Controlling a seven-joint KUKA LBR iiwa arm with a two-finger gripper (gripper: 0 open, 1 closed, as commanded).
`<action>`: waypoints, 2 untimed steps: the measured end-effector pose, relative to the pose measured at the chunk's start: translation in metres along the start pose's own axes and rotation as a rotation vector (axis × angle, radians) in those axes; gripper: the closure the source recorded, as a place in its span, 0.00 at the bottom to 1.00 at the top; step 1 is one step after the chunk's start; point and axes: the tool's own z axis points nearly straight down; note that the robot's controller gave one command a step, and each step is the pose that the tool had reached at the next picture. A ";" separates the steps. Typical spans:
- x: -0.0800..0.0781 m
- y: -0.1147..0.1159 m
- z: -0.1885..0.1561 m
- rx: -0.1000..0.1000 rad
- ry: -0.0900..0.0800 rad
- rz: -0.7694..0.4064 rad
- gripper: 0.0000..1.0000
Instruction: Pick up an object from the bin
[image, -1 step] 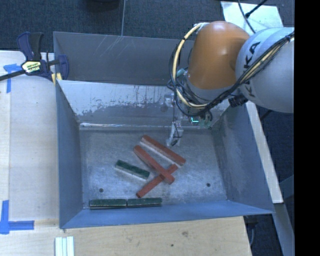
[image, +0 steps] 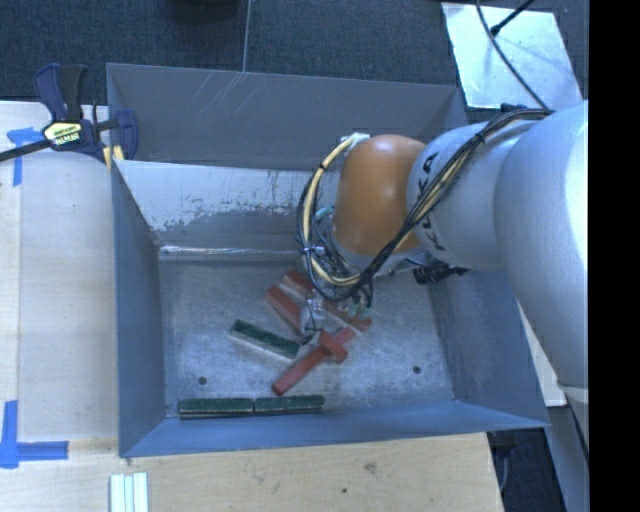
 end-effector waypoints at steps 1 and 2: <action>0.013 0.006 -0.032 -0.002 -0.008 0.227 0.00; 0.017 -0.004 -0.033 0.000 -0.002 0.420 0.00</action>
Offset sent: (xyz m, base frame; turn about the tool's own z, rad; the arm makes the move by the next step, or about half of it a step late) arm -0.0129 0.0071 0.0305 0.2290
